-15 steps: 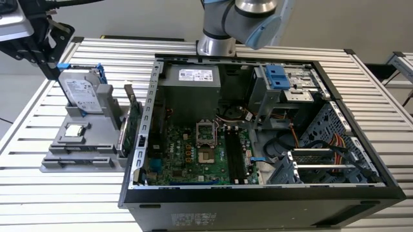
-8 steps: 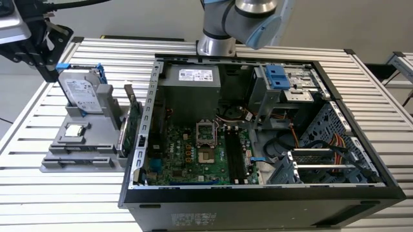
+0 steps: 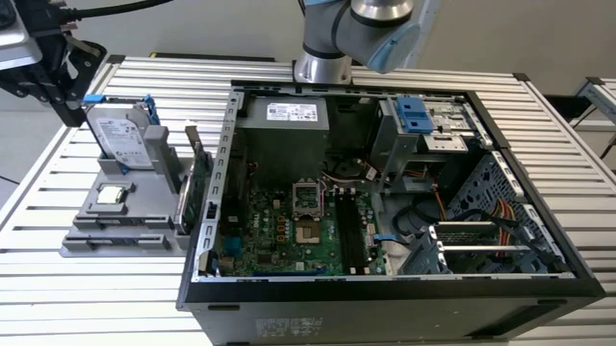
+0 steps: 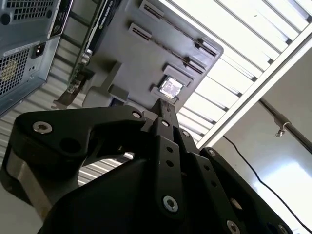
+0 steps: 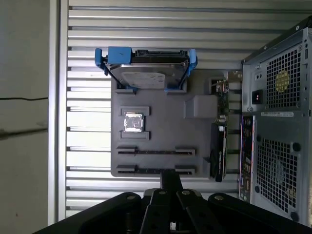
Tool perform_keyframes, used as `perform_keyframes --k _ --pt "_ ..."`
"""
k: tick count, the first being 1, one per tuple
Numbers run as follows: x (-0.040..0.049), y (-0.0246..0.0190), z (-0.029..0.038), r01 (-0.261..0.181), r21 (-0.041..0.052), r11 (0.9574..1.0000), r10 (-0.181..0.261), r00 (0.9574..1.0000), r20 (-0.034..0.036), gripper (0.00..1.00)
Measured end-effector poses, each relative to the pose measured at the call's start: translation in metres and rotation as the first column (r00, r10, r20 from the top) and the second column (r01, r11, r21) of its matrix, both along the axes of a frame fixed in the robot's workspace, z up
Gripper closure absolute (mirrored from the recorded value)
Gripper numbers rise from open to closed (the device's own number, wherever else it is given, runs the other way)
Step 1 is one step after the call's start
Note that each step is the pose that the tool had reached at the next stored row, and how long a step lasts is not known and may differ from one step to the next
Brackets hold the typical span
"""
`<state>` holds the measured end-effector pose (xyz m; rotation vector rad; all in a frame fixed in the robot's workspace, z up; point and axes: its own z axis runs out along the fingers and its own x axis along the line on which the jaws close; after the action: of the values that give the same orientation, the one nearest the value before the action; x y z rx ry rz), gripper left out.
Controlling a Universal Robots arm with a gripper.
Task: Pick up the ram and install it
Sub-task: 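Pick up the ram and move it above insertion slot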
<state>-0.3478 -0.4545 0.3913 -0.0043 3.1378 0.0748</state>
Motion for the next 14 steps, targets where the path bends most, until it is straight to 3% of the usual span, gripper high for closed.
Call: perform_keyframes --k 14 --pt "0.0001 -0.0111 -0.0003 0.000 0.0000 1.0000 0.000 1.0000 0.0000 1.00"
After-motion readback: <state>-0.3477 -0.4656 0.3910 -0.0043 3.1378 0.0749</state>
